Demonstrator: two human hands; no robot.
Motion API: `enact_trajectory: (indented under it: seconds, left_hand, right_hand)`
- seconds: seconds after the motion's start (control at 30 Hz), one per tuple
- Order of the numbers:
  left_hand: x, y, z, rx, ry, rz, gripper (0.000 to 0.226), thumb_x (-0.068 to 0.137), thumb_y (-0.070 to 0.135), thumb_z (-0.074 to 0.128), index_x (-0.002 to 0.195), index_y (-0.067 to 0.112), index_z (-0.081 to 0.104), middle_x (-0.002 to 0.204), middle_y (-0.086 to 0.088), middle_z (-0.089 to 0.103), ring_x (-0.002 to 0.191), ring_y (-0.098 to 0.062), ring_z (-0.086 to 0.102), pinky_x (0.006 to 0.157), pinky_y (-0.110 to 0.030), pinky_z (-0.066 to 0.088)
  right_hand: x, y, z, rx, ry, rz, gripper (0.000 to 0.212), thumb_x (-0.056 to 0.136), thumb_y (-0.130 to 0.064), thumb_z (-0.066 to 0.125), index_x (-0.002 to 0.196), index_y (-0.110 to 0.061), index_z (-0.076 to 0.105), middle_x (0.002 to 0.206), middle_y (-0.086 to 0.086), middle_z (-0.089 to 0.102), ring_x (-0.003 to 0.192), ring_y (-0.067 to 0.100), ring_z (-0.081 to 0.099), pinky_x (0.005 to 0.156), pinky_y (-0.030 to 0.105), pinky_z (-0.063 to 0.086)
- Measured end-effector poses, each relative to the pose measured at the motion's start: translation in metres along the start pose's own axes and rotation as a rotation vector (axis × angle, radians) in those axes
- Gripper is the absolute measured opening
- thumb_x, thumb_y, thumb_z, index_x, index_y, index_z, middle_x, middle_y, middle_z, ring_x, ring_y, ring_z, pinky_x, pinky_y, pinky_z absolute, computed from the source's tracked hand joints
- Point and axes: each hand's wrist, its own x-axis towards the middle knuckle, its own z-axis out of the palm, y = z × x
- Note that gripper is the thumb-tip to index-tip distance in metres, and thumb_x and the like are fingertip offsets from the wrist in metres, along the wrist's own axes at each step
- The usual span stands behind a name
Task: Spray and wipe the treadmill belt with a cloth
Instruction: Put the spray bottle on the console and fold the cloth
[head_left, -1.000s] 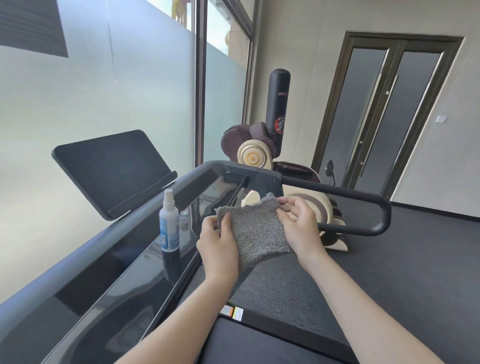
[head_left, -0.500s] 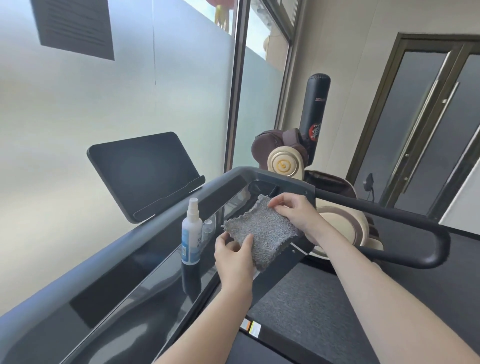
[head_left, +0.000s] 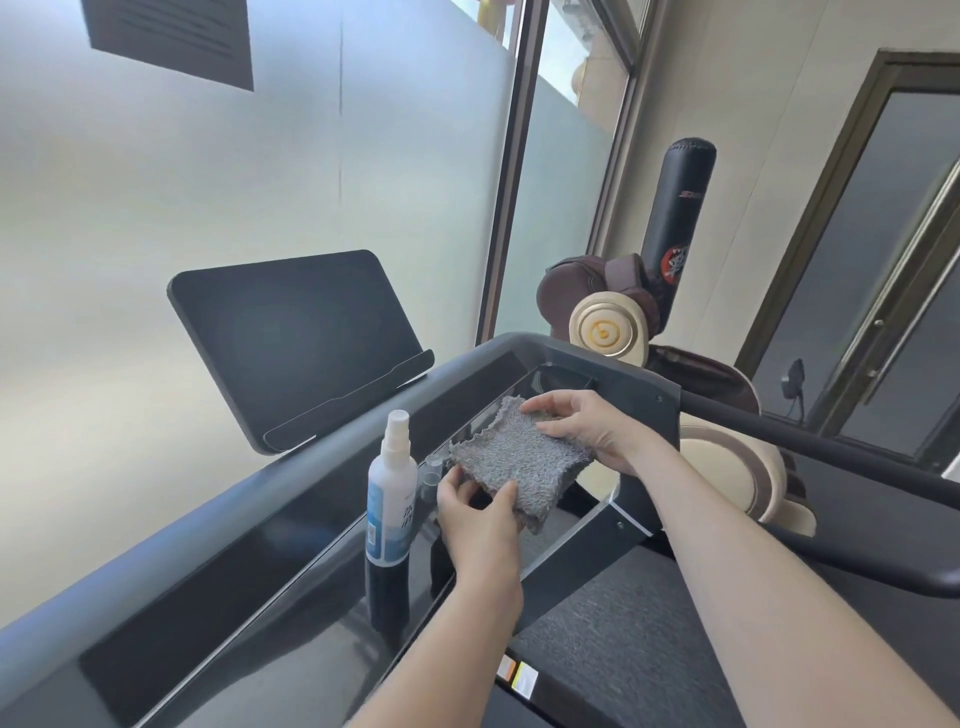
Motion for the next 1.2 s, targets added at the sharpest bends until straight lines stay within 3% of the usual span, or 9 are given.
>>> enact_trajectory:
  seconds: [0.17, 0.3, 0.43, 0.6, 0.7, 0.8, 0.93, 1.1, 1.2]
  left_hand:
    - [0.020, 0.006, 0.014, 0.018, 0.035, 0.026, 0.064, 0.080, 0.002, 0.068, 0.136, 0.021, 0.042, 0.122, 0.002, 0.057, 0.114, -0.023, 0.058, 0.098, -0.048, 0.047]
    - [0.032, 0.012, 0.023, 0.085, 0.067, 0.034, 0.062, 0.083, -0.003, 0.061, 0.137, 0.020, 0.042, 0.110, 0.007, 0.054, 0.103, -0.018, 0.056, 0.098, -0.044, 0.047]
    - [0.040, 0.013, 0.026, 0.137, 0.086, 0.007, 0.062, 0.084, -0.007, 0.055, 0.137, 0.021, 0.042, 0.118, 0.002, 0.057, 0.097, -0.019, 0.056, 0.095, -0.040, 0.050]
    - [0.044, 0.008, 0.021, 0.160, 0.092, -0.025, 0.066, 0.081, -0.010, 0.050, 0.138, 0.023, 0.041, 0.121, 0.002, 0.059, 0.104, -0.022, 0.060, 0.095, -0.040, 0.050]
    - [0.040, 0.005, 0.016, 0.199, 0.054, 0.014, 0.071, 0.080, -0.011, 0.050, 0.141, 0.023, 0.037, 0.125, 0.003, 0.056, 0.104, -0.017, 0.056, 0.096, -0.034, 0.047]
    - [0.037, 0.001, 0.015, 0.218, 0.016, 0.033, 0.076, 0.080, -0.009, 0.049, 0.145, 0.026, 0.031, 0.134, 0.003, 0.051, 0.110, -0.018, 0.054, 0.097, -0.034, 0.046]
    - [0.032, 0.001, 0.017, 0.240, 0.004, 0.027, 0.077, 0.081, -0.006, 0.049, 0.146, 0.028, 0.028, 0.141, -0.001, 0.047, 0.118, -0.021, 0.052, 0.102, -0.041, 0.044]
    - [0.018, 0.013, 0.018, 0.241, 0.007, 0.007, 0.075, 0.084, -0.005, 0.048, 0.149, 0.025, 0.023, 0.146, -0.003, 0.040, 0.105, -0.015, 0.044, 0.099, -0.034, 0.042]
    - [0.009, 0.019, 0.015, 0.232, 0.002, -0.023, 0.074, 0.086, -0.005, 0.048, 0.149, 0.024, 0.023, 0.146, -0.004, 0.040, 0.102, -0.014, 0.043, 0.093, -0.029, 0.040]
  right_hand:
    - [0.031, -0.004, -0.002, -0.022, -0.011, -0.034, 0.029, 0.086, 0.005, 0.058, 0.104, -0.014, 0.069, 0.121, 0.012, 0.061, 0.111, 0.026, 0.058, 0.096, 0.037, 0.048]
    - [0.052, -0.001, 0.001, -0.067, -0.027, -0.022, 0.030, 0.085, 0.005, 0.058, 0.103, -0.016, 0.070, 0.121, 0.011, 0.061, 0.103, 0.021, 0.060, 0.087, 0.028, 0.050]
    - [0.065, 0.003, 0.003, -0.071, -0.024, -0.012, 0.031, 0.085, 0.007, 0.057, 0.108, -0.011, 0.068, 0.120, 0.012, 0.062, 0.099, 0.018, 0.059, 0.084, 0.025, 0.050]
    - [0.072, 0.014, 0.008, -0.157, -0.059, 0.027, 0.031, 0.086, 0.005, 0.058, 0.111, -0.010, 0.068, 0.118, 0.007, 0.062, 0.100, 0.012, 0.059, 0.073, 0.014, 0.047]
    - [0.072, 0.023, 0.014, -0.176, -0.074, 0.013, 0.032, 0.086, 0.005, 0.058, 0.111, -0.011, 0.068, 0.115, 0.001, 0.062, 0.100, 0.008, 0.057, 0.074, 0.014, 0.044]
    - [0.072, 0.032, 0.018, -0.209, -0.007, -0.029, 0.032, 0.083, 0.000, 0.064, 0.109, -0.018, 0.069, 0.104, -0.003, 0.061, 0.089, 0.006, 0.056, 0.083, 0.024, 0.046]
    - [0.068, 0.047, 0.021, -0.230, 0.132, -0.061, 0.026, 0.077, -0.013, 0.075, 0.101, -0.022, 0.072, 0.100, 0.002, 0.068, 0.099, 0.016, 0.062, 0.094, 0.036, 0.050]
    - [0.057, 0.056, 0.029, -0.282, 0.343, -0.160, 0.018, 0.079, -0.022, 0.074, 0.097, -0.023, 0.073, 0.095, -0.002, 0.071, 0.094, 0.013, 0.062, 0.088, 0.034, 0.051]
    - [0.044, 0.044, 0.030, -0.247, 0.337, -0.186, 0.016, 0.083, -0.018, 0.070, 0.099, -0.018, 0.073, 0.097, -0.002, 0.071, 0.095, 0.013, 0.063, 0.087, 0.028, 0.050]
